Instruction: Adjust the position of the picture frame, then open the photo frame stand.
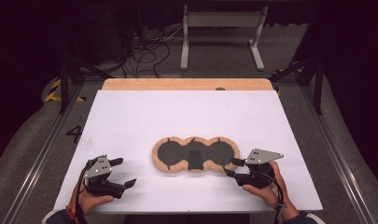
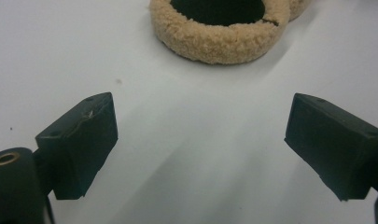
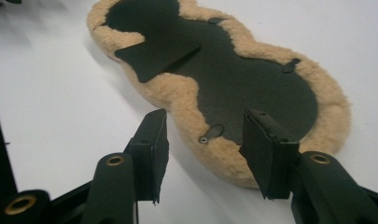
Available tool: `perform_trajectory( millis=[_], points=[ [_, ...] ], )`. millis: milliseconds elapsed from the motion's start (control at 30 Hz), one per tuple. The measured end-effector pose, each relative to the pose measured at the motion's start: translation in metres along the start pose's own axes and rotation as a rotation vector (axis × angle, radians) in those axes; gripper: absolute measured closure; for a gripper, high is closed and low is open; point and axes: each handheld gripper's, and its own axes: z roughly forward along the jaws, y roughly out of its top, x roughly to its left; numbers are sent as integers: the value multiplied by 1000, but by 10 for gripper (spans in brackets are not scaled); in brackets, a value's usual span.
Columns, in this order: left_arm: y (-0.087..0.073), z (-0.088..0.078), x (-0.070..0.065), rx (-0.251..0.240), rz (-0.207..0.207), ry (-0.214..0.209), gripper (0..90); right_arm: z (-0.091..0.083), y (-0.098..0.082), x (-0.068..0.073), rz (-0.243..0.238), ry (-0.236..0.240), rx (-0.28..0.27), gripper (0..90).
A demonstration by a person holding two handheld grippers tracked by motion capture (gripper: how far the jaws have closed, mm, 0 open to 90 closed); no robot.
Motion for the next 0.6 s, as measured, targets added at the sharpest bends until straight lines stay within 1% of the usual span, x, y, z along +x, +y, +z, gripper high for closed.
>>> perform_trajectory(
  millis=[67, 133, 167, 200, 233, 300, 400, 433, 467, 533, 600],
  points=[
    [-1, -1, -1, 3, -7, 1, 97, 1, 0, 1, -2, 6, 4, 512],
    [-1, 0, 0, 8, 3, 5, 92, 4, -1, 1, 2, 19, 16, 529],
    [-1, 0, 0, 11, 2, 9, 92, 5, -1, 2, 4, 22, 18, 543],
    [-1, 1, 0, 11, 4, 3, 92, 7, -2, 2, 5, 24, 24, 559],
    [-1, 2, -1, 24, 16, 6, 92, 8, -2, 3, 1, 21, 31, 565],
    [-1, 4, -2, 33, 27, 10, 92, 9, -2, 5, 8, 30, 35, 576],
    [0, 8, -2, 54, 29, 25, 91, 13, 0, 9, 18, 47, 40, 578],
    [-1, 9, -1, 52, 21, 20, 91, 14, 0, 10, 26, 58, 40, 582],
    [-1, 10, -1, 60, 25, 15, 91, 16, 1, 11, 31, 68, 41, 588],
    [-1, 11, -1, 58, 23, 8, 91, 21, 2, 13, 41, 71, 58, 595],
    [0, 13, -2, 51, 22, -1, 97, 25, 5, 14, 46, 96, 75, 589]
  ],
)
